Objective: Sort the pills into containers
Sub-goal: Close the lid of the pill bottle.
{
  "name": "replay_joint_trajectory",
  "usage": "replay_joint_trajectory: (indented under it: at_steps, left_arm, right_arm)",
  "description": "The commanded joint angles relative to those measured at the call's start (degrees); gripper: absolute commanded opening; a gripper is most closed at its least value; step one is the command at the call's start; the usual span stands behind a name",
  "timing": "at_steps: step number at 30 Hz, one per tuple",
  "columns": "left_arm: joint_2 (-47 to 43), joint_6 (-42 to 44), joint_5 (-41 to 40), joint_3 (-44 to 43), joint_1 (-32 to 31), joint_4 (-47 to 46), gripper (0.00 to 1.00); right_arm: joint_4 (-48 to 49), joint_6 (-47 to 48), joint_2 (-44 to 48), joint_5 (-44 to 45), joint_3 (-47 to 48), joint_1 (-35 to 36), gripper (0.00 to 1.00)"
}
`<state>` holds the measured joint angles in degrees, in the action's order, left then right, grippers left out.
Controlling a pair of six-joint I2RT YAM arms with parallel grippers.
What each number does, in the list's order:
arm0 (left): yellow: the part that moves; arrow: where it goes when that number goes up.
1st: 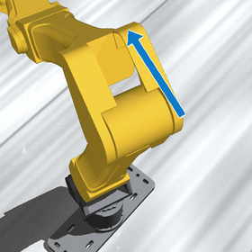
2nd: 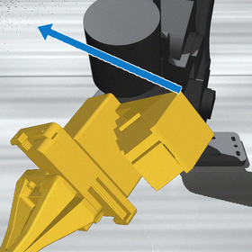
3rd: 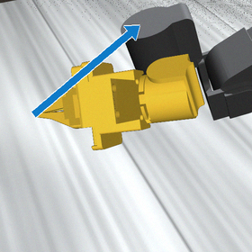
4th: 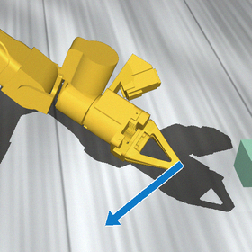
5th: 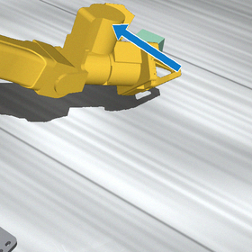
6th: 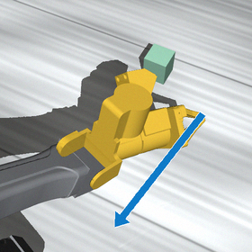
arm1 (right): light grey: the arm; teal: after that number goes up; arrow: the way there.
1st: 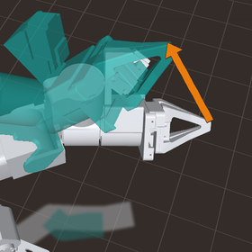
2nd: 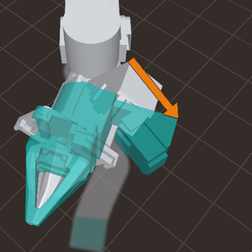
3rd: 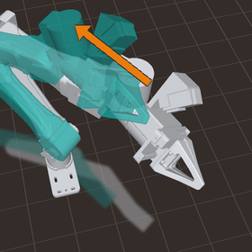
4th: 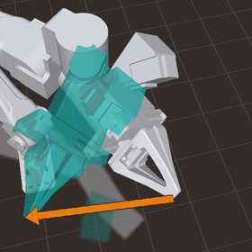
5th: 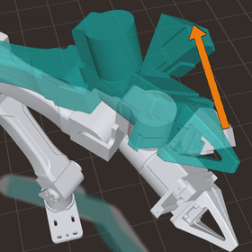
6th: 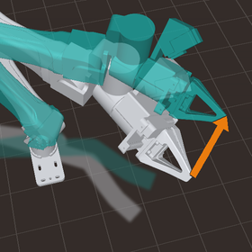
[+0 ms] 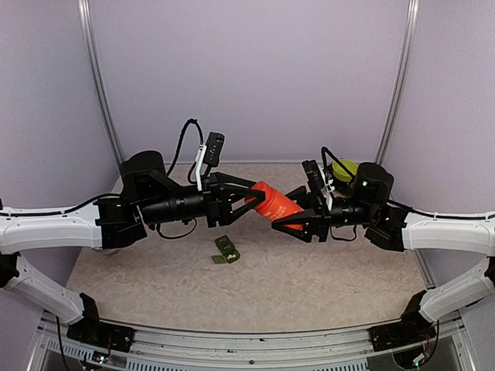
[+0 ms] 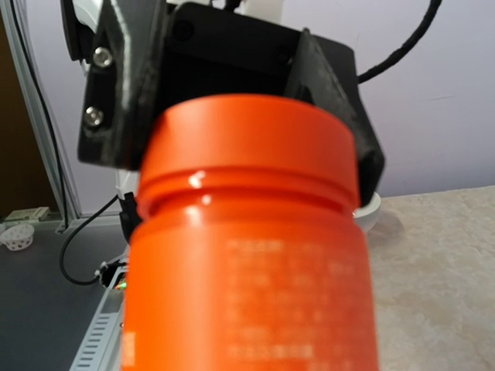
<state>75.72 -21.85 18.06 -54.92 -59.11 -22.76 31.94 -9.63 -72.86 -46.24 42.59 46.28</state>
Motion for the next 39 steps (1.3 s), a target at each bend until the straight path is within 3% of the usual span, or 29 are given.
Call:
replay_joint_trajectory:
  at_steps: [1, 29, 39]
  left_arm:
    - [2.66, -0.04, 4.81, -1.06, -1.83, 1.12, 0.53]
    - [3.32, 0.20, 4.82, -1.77, -2.68, 1.80, 0.54]
    - [2.27, -3.69, -2.28, 0.42, -2.85, -2.02, 0.54]
  right_arm:
    - [2.51, -0.28, 0.23, -1.13, 2.39, 1.00, 0.00]
    - [3.81, -1.69, 0.20, -2.05, 2.88, 1.00, 0.00]
    - [9.10, -5.04, -0.53, 1.55, 1.32, 1.52, 0.00]
